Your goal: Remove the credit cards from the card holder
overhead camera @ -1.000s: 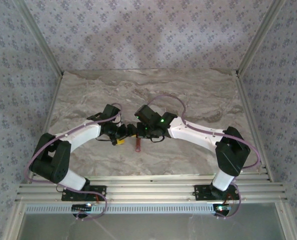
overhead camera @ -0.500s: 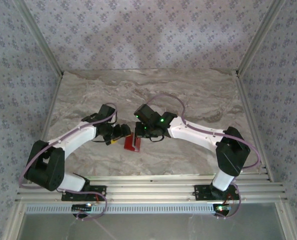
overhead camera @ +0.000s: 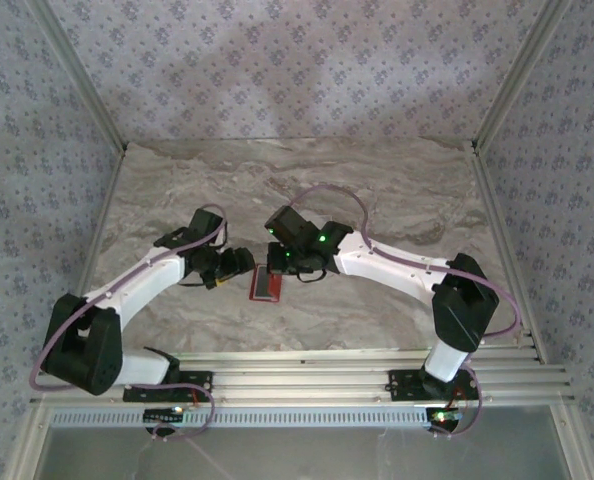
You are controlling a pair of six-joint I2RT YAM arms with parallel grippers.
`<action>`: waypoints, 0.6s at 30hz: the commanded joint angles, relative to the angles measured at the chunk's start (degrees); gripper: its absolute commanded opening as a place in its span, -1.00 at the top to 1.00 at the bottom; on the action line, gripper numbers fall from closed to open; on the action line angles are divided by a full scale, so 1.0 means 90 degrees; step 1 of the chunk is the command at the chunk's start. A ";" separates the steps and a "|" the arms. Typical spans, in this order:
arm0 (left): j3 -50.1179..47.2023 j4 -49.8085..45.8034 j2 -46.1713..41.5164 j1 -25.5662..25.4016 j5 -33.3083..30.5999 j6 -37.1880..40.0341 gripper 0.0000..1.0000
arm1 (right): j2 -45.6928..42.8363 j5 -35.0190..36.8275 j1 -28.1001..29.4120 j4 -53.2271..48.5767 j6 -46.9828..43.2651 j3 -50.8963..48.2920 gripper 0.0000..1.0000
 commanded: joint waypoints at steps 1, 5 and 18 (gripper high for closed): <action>0.0157 -0.0087 0.0191 -0.0102 0.0208 0.0146 -0.46 | -0.0286 0.0365 0.0010 -0.0591 -0.0113 -0.0068 1.00; 0.0310 -0.0034 0.0405 -0.0255 0.0215 0.0143 -0.39 | -0.0608 0.0508 -0.0132 -0.0657 -0.0102 -0.0484 1.00; 0.0771 0.0090 0.1326 -0.0823 0.0152 0.0080 -0.03 | -0.1168 0.0524 -0.0793 -0.0039 -0.0413 -0.2380 1.00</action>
